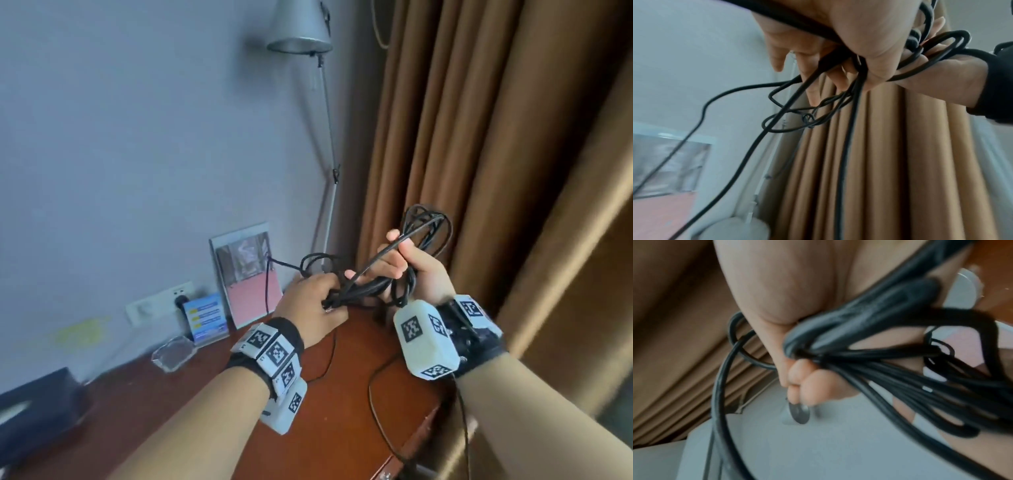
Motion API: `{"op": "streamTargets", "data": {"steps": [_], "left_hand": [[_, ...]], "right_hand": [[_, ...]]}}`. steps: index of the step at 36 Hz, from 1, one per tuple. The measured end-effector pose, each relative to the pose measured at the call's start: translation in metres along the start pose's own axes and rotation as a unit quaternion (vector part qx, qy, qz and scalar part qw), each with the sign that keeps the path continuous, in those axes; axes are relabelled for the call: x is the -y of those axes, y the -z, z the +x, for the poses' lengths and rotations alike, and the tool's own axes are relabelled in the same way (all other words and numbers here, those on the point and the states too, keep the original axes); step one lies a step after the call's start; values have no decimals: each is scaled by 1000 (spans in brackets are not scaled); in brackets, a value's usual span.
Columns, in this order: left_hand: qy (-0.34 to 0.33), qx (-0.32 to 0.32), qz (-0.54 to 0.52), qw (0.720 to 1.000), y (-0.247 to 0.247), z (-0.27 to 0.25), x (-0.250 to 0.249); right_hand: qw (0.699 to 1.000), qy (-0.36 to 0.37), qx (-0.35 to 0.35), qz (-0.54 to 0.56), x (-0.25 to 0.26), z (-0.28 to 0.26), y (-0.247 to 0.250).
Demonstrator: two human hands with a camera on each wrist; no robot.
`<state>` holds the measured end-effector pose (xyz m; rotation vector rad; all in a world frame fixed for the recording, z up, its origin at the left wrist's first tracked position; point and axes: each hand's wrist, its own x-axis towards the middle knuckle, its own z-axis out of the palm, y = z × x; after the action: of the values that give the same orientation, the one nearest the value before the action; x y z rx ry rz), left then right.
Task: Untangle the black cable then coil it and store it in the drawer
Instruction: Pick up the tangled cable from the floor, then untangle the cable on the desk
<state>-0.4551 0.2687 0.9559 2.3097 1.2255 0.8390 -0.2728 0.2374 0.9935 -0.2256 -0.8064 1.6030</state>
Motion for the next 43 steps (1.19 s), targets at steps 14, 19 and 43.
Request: {"op": "streamTargets", "data": {"steps": [14, 19, 43], "left_hand": [[224, -2, 215, 951, 23, -84, 147], [329, 26, 208, 921, -13, -100, 196], [490, 91, 172, 850, -87, -122, 301]], "right_hand": [[978, -180, -88, -58, -172, 93, 28], [931, -283, -166, -162, -229, 109, 85], [590, -567, -56, -572, -317, 125, 236]]}}
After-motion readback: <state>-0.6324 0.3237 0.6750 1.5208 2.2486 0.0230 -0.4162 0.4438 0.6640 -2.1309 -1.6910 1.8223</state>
